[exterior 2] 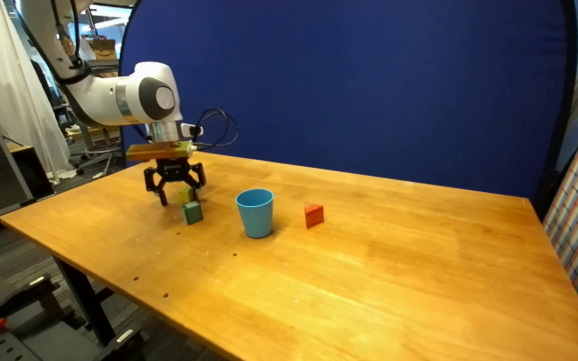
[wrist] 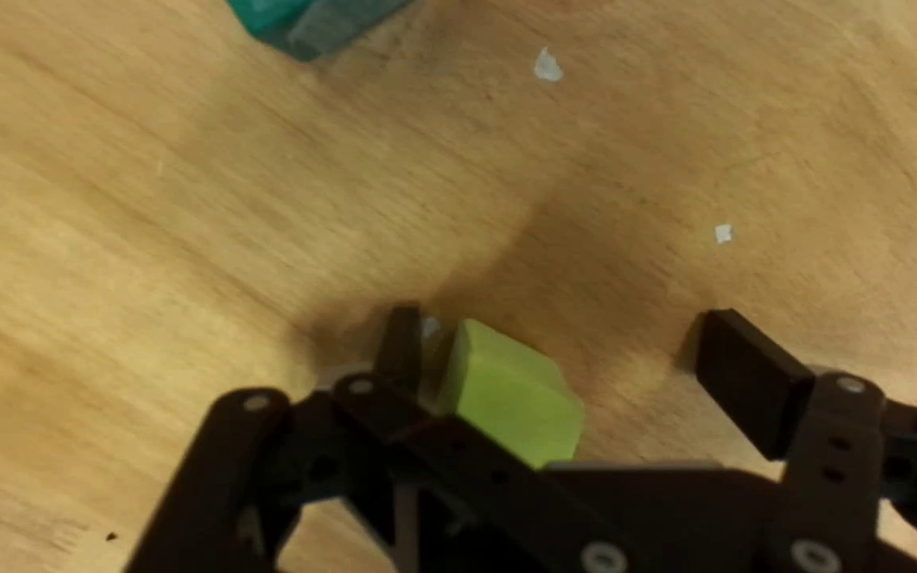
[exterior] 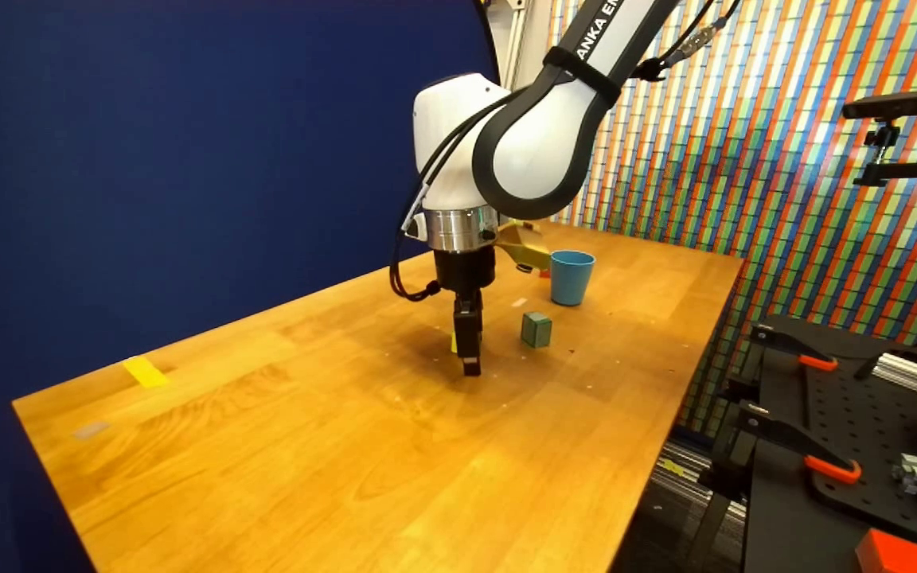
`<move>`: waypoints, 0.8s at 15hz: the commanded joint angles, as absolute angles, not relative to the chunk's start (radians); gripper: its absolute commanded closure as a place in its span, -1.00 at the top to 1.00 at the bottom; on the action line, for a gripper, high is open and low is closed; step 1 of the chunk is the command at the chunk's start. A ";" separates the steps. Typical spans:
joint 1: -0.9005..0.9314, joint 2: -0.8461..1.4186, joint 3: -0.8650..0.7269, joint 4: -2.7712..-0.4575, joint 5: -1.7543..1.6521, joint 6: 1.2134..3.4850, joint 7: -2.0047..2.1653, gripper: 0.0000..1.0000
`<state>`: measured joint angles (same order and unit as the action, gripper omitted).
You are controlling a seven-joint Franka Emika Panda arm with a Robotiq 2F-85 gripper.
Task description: Get the yellow block and place it in the blue cup
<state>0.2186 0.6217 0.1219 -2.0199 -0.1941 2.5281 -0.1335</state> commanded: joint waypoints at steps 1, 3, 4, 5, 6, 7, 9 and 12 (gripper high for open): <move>0.236 0.657 0.112 -1.974 -0.222 2.550 -0.125 0.16; 0.240 0.659 0.110 -1.968 -0.225 2.550 -0.124 -0.17; 0.242 0.660 0.108 -1.966 -0.228 2.550 -0.122 -0.30; 0.245 0.658 0.103 -1.966 -0.234 2.547 -0.119 -0.48; 0.246 0.654 0.097 -1.969 -0.242 2.546 -0.116 -0.60; 0.247 0.645 0.086 -1.976 -0.254 2.540 -0.107 -0.72; 0.250 0.619 0.055 -1.994 -0.280 2.535 -0.083 -0.65; 0.252 0.554 -0.032 -2.025 -0.355 2.538 -0.006 -0.69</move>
